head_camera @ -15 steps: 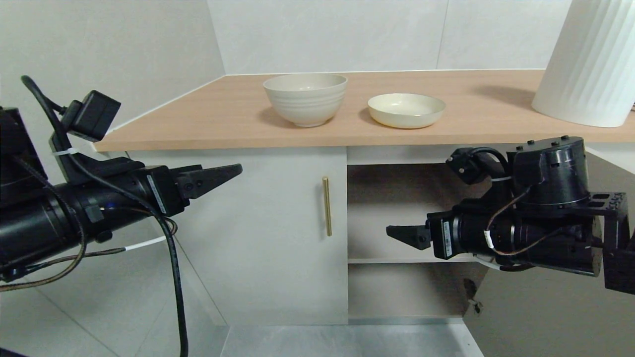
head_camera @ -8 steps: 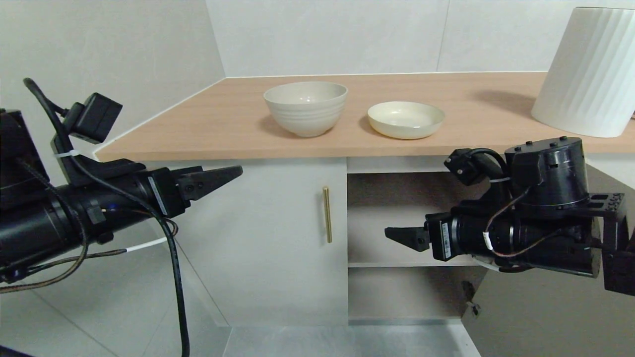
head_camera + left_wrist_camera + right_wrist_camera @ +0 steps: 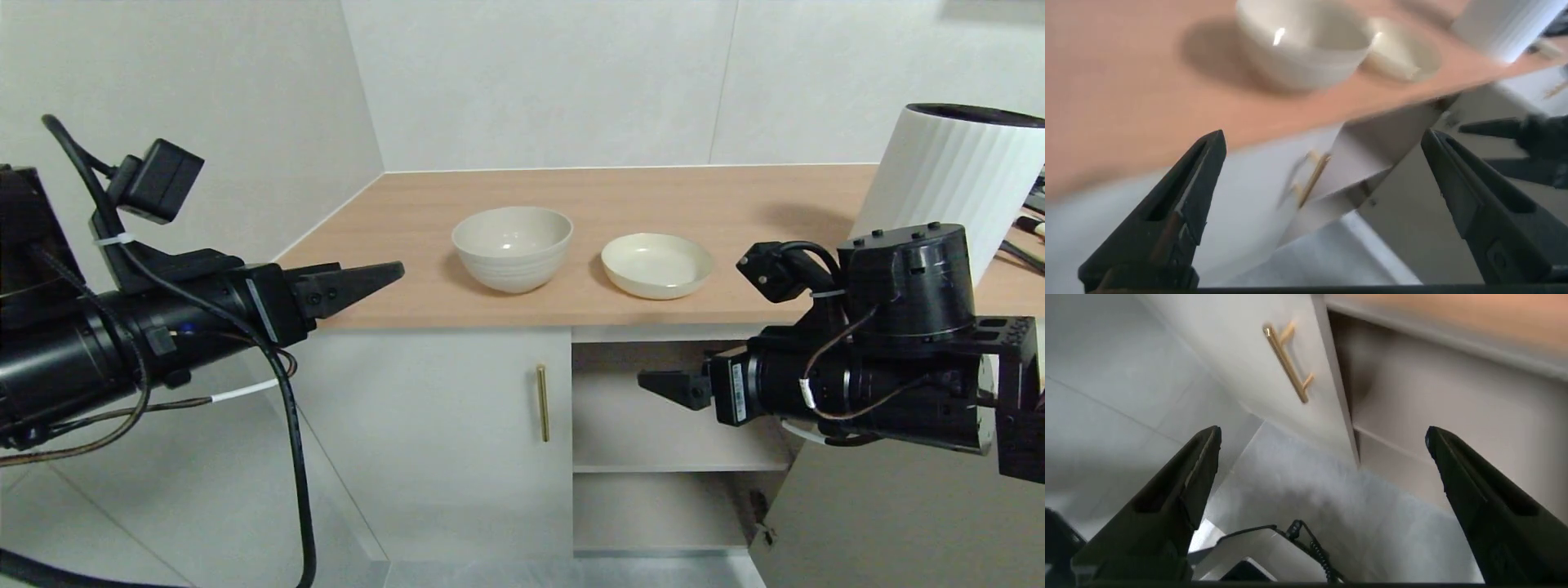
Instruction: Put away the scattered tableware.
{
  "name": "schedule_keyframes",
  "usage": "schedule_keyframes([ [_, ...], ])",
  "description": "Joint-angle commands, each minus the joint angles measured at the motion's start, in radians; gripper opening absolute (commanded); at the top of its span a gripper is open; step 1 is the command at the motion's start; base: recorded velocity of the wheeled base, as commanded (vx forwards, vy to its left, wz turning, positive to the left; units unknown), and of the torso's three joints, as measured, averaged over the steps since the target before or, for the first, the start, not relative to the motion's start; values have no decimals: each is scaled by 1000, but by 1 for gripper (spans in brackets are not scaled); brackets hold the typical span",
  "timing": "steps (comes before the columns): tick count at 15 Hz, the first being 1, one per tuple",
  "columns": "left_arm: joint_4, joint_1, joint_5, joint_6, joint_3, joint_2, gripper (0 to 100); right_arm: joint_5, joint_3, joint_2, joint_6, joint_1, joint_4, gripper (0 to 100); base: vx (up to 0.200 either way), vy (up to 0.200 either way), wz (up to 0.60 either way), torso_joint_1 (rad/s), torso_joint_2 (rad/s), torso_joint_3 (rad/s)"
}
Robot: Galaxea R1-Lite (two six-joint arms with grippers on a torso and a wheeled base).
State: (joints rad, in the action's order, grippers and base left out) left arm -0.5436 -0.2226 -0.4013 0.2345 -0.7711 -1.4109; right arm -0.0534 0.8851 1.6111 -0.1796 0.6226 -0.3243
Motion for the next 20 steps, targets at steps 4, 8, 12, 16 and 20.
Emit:
schedule_keyframes([
  [4, 1, -1, -41, 32, -36, -76, 100, -5, 2, 15, 0, -6, -1, 100, 0, 0, 0, 196, -489, -284],
  [8, 62, -9, -31, 180, -206, -203, 100, -6, 5, 20, 0, -20, -2, 100, 0, 0, 0, 214, -502, -287],
  [12, 151, -21, 12, 217, -244, -252, 100, -6, 6, 39, 26, -38, -1, 100, 0, 0, 0, 91, -198, -110],
  [16, 221, -37, 154, 276, -323, -326, 100, 7, 156, 52, -28, -49, 198, 100, 0, 0, 0, 0, 0, 0],
  [20, 307, -84, 259, 371, -405, -424, 100, 153, 311, 161, -192, -78, 263, 100, 0, 0, 0, 0, 0, 0],
])
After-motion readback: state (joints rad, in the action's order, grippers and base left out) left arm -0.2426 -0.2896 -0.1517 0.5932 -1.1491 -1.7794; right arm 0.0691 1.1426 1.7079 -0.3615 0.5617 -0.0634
